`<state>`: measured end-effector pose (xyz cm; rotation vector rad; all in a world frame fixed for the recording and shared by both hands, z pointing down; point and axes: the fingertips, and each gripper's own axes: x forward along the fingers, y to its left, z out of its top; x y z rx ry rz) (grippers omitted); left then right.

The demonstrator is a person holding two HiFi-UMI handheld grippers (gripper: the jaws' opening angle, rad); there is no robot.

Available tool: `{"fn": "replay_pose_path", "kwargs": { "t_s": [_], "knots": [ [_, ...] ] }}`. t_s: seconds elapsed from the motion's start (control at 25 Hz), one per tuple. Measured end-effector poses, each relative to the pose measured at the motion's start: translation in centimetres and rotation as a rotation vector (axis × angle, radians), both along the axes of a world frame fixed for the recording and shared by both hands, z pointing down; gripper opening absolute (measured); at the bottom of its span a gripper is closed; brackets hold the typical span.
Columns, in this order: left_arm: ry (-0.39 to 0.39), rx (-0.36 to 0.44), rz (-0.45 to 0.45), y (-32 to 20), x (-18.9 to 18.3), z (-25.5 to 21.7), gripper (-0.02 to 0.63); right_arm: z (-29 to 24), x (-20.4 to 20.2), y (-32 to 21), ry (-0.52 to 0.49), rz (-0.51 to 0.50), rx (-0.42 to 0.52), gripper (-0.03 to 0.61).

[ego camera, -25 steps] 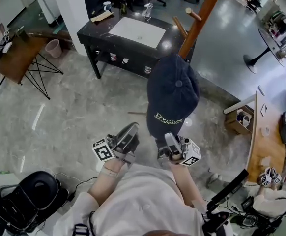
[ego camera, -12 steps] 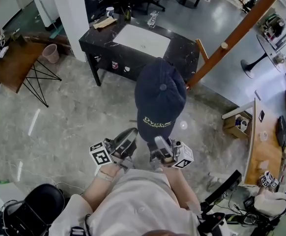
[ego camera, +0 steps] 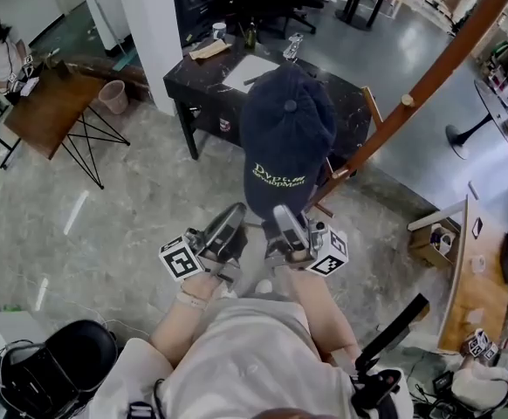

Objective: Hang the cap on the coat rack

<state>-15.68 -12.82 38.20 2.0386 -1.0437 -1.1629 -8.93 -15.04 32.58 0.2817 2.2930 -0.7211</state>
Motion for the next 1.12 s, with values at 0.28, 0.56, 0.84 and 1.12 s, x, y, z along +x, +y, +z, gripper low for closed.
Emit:
{"fn": "replay_pose_path", "kwargs": {
  "t_s": [0.28,0.56,0.84,1.12],
  "knots": [
    [-0.015,0.023,-0.113,-2.6,-3.3,-4.2,0.008,-4.2,-4.1,-2.2,0.027,-0.014,0.063,0.040],
    [-0.028,0.083,-0.137,-4.7,-4.3,-10.5,0.008,-10.6,-5.3,-3.6,0.022,0.023,0.164,0.040],
    [-0.072,0.185,-0.103,-7.3,-3.0,-17.9,0.008,-17.6,-3.7,-5.2,-0.034,0.100,0.246,0.040],
    [-0.105,0.259,0.009,-9.2,0.8,-22.4,0.008,-21.6,0.2,-5.6,-0.065,0.221,0.358,0.038]
  ]
}}
